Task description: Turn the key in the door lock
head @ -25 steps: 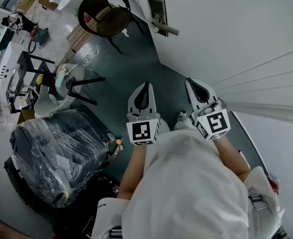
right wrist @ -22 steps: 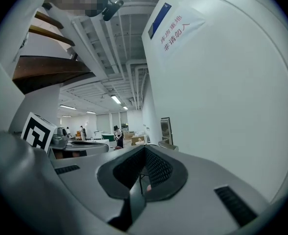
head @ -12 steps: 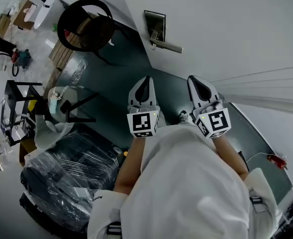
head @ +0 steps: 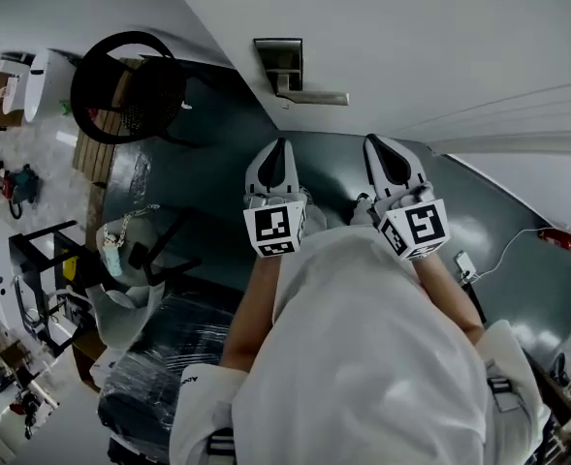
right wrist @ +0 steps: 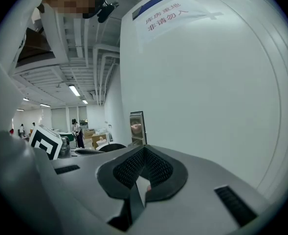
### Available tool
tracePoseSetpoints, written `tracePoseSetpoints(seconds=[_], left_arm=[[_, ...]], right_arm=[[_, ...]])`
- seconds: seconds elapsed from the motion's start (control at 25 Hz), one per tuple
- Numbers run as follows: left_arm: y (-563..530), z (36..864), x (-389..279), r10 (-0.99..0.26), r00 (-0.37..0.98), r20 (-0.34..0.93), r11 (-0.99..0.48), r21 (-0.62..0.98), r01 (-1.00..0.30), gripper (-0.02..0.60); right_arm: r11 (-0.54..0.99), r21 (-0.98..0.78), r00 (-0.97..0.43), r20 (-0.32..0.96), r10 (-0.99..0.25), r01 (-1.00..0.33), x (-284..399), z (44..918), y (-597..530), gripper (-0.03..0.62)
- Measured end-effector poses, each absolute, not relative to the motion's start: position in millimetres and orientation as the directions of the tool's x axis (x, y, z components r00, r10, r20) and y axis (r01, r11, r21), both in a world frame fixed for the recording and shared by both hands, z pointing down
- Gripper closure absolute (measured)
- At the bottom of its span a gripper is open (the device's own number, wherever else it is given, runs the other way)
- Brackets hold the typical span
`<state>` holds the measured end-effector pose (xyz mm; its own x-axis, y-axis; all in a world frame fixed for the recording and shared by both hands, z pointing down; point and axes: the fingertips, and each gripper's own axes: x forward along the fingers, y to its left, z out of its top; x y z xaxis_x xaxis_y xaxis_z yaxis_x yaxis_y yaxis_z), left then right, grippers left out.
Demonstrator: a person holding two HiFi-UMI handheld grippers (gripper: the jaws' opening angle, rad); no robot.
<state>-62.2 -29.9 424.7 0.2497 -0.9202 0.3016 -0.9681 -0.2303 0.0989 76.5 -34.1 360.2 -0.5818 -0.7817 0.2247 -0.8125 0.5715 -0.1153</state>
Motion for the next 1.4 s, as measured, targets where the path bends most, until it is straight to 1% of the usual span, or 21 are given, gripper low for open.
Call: tracePoseSetpoints(seconds=[0.16, 0.44, 0.48, 0.56, 0.6, 0.72, 0.84, 1.04, 1.08, 1.12, 1.24, 1.4], left_arm=[[-45.6, 434.9, -66.3, -0.904, 0.282, 0.322, -0.254, 0.129, -0.959, 0.572], [-79.9, 462.8, -69.3, -0.893, 0.243, 0.379, -0.204, 0.140, -0.969, 0.570], [-85.3, 467.8, -67.7, -0.889, 0.240, 0.390, -0.197, 0.148, -0.969, 0.556], [-93.4, 476.0, -65.0, -0.883, 0.237, 0.405, -0.183, 0.168, -0.969, 0.472], [-96.1, 479.3, -64.7, -0.880, 0.235, 0.412, -0.175, 0.178, -0.968, 0.465], [-102.4, 487.7, -65.2, -0.875, 0.232, 0.425, -0.153, 0.211, -0.965, 0.465], [-113.5, 493.1, -62.6, -0.881, 0.239, 0.409, -0.139, 0.258, -0.956, 0.465], [-127.8, 504.7, -61.2, -0.889, 0.209, 0.406, -0.080, 0.312, -0.947, 0.466], [-129.4, 506.5, -62.5, -0.892, 0.202, 0.404, -0.069, 0.321, -0.944, 0.476], [-130.2, 507.2, -63.8, -0.894, 0.200, 0.401, -0.062, 0.333, -0.941, 0.507], [-131.1, 505.2, -63.6, -0.897, 0.212, 0.388, -0.060, 0.368, -0.928, 0.549], [-130.3, 505.7, -62.9, -0.901, 0.222, 0.372, -0.047, 0.426, -0.903, 0.551]], right_arm=[[0.531, -0.100, -0.539, 0.233, -0.809, -0.841, 74.5, 359.6, -32.3, 0.599], [0.506, -0.097, -0.513, 0.257, -0.819, -0.857, 76.3, 363.7, -37.0, 0.599], [0.502, -0.099, -0.510, 0.257, -0.821, -0.859, 77.7, 365.1, -39.6, 0.598], [0.504, -0.098, -0.511, 0.262, -0.819, -0.858, 79.2, 368.0, -43.1, 0.599], [0.509, -0.095, -0.514, 0.265, -0.815, -0.856, 79.2, 369.1, -44.1, 0.599], [0.525, -0.084, -0.526, 0.268, -0.807, -0.847, 79.8, 367.6, -45.6, 0.598], [0.514, -0.084, -0.515, 0.281, -0.810, -0.854, 87.5, 371.6, -49.7, 0.599], [0.513, -0.072, -0.507, 0.320, -0.800, -0.855, 97.8, 383.7, -51.8, 0.598], [0.519, -0.066, -0.511, 0.322, -0.797, -0.852, 97.6, 384.2, -51.6, 0.599], [0.525, -0.060, -0.514, 0.323, -0.795, -0.849, 97.2, 384.2, -51.2, 0.599], [0.532, -0.050, -0.517, 0.326, -0.792, -0.845, 96.9, 383.7, -51.7, 0.599], [0.537, -0.057, -0.523, 0.328, -0.786, -0.842, 95.5, 384.9, -53.8, 0.599]])
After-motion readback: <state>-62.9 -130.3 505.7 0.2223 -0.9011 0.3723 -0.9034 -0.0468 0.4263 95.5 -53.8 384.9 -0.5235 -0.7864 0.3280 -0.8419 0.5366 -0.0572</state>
